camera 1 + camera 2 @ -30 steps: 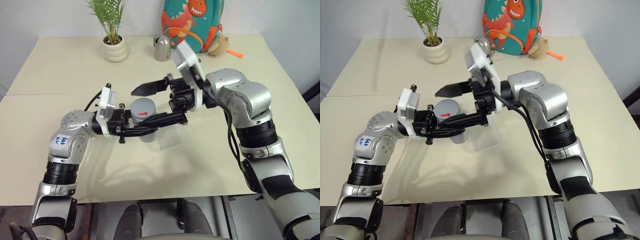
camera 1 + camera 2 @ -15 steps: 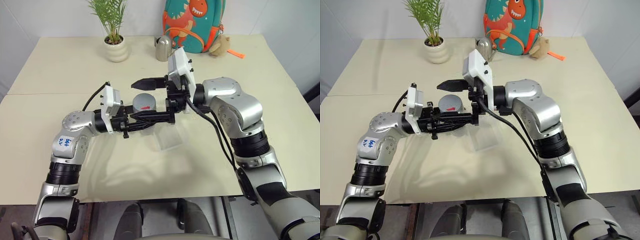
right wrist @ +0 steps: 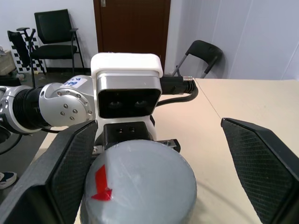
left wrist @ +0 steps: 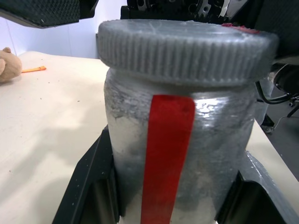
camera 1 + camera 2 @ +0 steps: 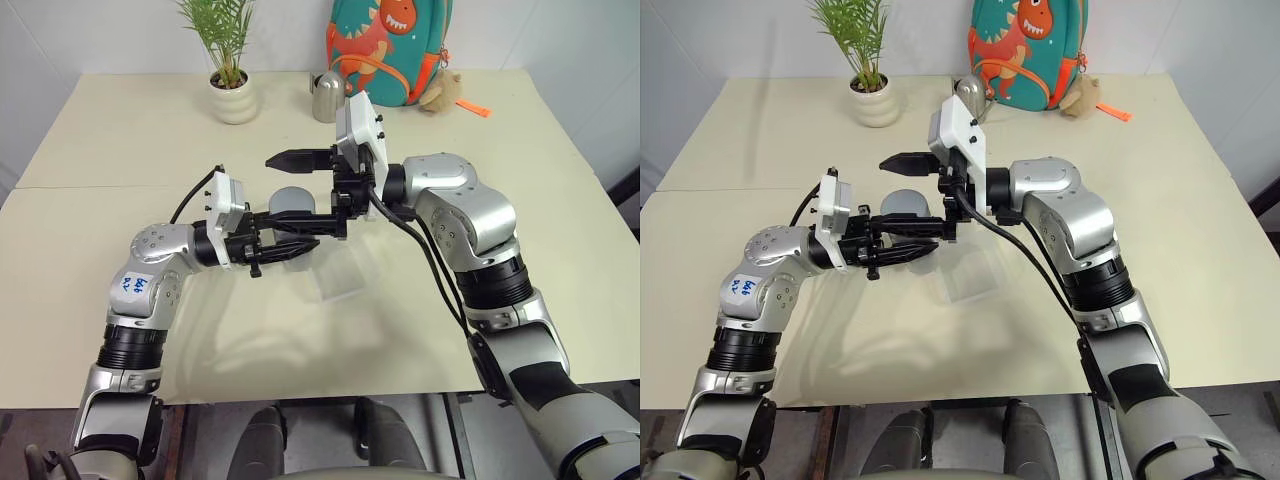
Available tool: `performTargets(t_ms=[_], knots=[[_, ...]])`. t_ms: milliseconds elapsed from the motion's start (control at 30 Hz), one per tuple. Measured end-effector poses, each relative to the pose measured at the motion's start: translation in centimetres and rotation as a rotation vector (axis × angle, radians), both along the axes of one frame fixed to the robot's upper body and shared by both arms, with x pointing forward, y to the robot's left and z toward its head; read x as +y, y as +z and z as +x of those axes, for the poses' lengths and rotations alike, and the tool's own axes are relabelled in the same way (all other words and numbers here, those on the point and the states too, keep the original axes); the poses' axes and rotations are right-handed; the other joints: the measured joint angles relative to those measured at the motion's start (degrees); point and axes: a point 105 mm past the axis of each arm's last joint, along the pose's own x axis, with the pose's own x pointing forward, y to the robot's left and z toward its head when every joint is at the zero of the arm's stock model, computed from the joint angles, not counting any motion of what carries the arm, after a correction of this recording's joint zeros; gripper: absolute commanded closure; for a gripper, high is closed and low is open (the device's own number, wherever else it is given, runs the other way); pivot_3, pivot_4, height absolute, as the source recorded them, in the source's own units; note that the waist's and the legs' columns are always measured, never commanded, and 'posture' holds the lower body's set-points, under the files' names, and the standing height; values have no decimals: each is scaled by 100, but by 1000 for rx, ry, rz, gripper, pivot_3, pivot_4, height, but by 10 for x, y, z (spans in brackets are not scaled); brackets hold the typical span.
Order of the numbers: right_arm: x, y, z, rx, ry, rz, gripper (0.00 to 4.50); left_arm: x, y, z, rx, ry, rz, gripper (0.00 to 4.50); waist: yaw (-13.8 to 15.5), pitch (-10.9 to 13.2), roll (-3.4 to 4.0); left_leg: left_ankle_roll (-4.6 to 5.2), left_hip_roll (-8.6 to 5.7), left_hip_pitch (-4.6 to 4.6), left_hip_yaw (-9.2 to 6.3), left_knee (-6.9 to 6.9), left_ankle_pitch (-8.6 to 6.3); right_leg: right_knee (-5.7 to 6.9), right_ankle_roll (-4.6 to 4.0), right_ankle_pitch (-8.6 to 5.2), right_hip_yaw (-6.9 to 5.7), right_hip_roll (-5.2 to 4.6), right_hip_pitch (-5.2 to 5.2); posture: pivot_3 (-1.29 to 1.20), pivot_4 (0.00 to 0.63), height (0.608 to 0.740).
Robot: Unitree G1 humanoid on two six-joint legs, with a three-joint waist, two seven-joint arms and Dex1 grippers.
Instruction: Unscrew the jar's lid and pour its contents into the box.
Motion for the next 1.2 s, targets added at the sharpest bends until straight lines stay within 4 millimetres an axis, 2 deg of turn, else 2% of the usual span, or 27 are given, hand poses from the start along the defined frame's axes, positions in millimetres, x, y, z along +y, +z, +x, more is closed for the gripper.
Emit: performTargets(t_ms=[300,333,400,467,600,733,867,1033,1200], knots=[[-24,1,7,-35,-23,-40,57,4,-1,4,19,29,-3,2587,11,0,0,0,0,0,0,0,0,-1,0,0,0,0,0,0,150,740],[-30,3,8,-32,-34,-34,57,5,-1,4,18,30,-4,2587,14,0,0,0,0,0,0,1,0,-1,0,0,0,0,0,0,150,740],[-57,10,21,-20,-139,-9,57,6,0,0,3,-3,8,2587,52,0,0,-1,-2,-4,0,3,0,-5,2,1,0,-2,2,0,150,740],[-77,13,24,-20,-195,-5,57,10,1,-1,-6,-7,18,2587,36,0,0,0,-2,-2,3,2,0,-10,3,2,1,-2,4,0,150,740],[-84,5,20,27,-182,-25,57,11,1,0,-6,-16,22,2587,-40,1,1,0,-1,1,9,-1,0,-5,3,1,5,-1,0,0,150,740],[-76,10,10,28,-133,-18,57,11,1,0,-15,-15,22,2587,-85,1,1,0,-1,1,9,2,0,-4,4,2,7,-2,1,0,150,740],[-47,17,-7,29,-37,20,57,11,2,0,-16,-13,19,2587,-120,1,1,0,-1,6,8,1,0,3,4,2,9,-1,1,0,150,740],[-14,1,-15,22,-10,-47,57,9,1,1,-13,-12,14,2587,-106,0,1,1,-1,5,9,10,0,7,4,2,12,-2,1,0,150,740],[1,-10,-8,9,-51,-85,57,4,0,0,-7,-24,5,2587,-87,0,0,0,-2,3,8,15,0,10,5,3,13,-2,1,0,150,740]])
